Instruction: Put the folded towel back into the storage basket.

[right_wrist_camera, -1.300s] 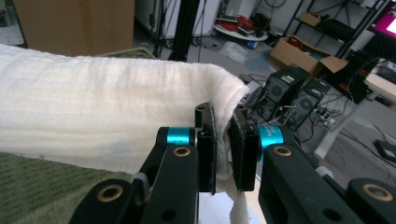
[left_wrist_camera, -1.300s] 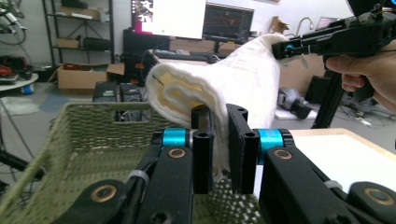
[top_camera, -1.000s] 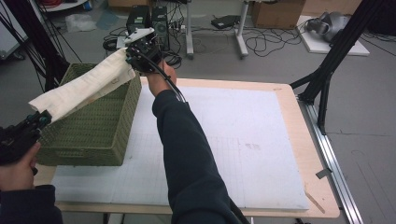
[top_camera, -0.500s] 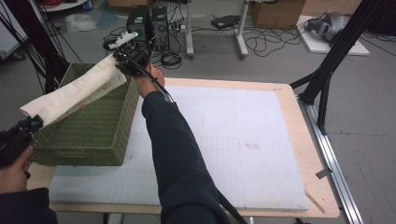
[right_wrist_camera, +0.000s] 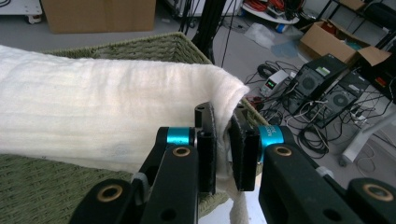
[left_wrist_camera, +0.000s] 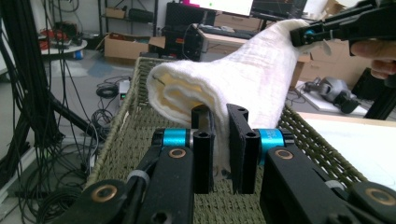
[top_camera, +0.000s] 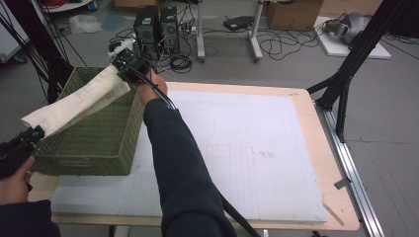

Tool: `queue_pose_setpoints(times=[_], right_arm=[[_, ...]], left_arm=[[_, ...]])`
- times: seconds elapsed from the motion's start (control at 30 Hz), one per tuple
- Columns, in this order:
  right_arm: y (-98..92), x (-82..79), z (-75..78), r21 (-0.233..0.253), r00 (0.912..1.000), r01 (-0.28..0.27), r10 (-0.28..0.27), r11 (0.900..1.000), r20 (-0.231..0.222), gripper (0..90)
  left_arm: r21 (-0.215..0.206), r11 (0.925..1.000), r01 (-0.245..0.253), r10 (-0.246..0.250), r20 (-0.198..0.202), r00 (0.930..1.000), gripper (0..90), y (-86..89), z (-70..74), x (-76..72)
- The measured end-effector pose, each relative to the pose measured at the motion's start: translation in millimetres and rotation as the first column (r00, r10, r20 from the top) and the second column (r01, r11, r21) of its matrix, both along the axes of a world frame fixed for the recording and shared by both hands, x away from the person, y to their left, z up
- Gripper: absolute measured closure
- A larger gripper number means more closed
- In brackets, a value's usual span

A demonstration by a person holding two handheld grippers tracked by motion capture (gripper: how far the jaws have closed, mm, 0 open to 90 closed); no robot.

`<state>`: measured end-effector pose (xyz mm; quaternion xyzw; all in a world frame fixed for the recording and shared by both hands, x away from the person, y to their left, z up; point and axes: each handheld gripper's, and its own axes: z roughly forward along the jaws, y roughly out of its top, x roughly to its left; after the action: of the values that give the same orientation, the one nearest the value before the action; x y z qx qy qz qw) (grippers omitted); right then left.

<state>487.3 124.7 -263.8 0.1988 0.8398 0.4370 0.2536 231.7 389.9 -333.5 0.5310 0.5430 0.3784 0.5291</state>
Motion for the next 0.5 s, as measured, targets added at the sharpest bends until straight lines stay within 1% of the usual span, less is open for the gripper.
queue_pose_setpoints(times=[0.17,0.33,0.5], right_arm=[[2.7,1.9,-5.0,-0.012,1.0000,0.002,-0.002,1.000,-0.006,82.8],[6.7,2.1,-10.0,-0.023,0.9999,0.004,-0.004,1.000,-0.011,82.7],[8.3,2.9,-13.6,-0.032,0.9999,0.002,-0.003,0.999,-0.012,82.7]], left_arm=[[0.003,1.0000,-0.007,0.007,-0.014,0.9999,80.9,2.0,-3.4,2.3],[0.010,0.9998,-0.015,0.015,-0.036,0.9992,80.8,3.6,-8.6,4.7],[0.017,0.9997,-0.020,0.021,-0.044,0.9988,80.8,3.7,-11.9,6.6]])
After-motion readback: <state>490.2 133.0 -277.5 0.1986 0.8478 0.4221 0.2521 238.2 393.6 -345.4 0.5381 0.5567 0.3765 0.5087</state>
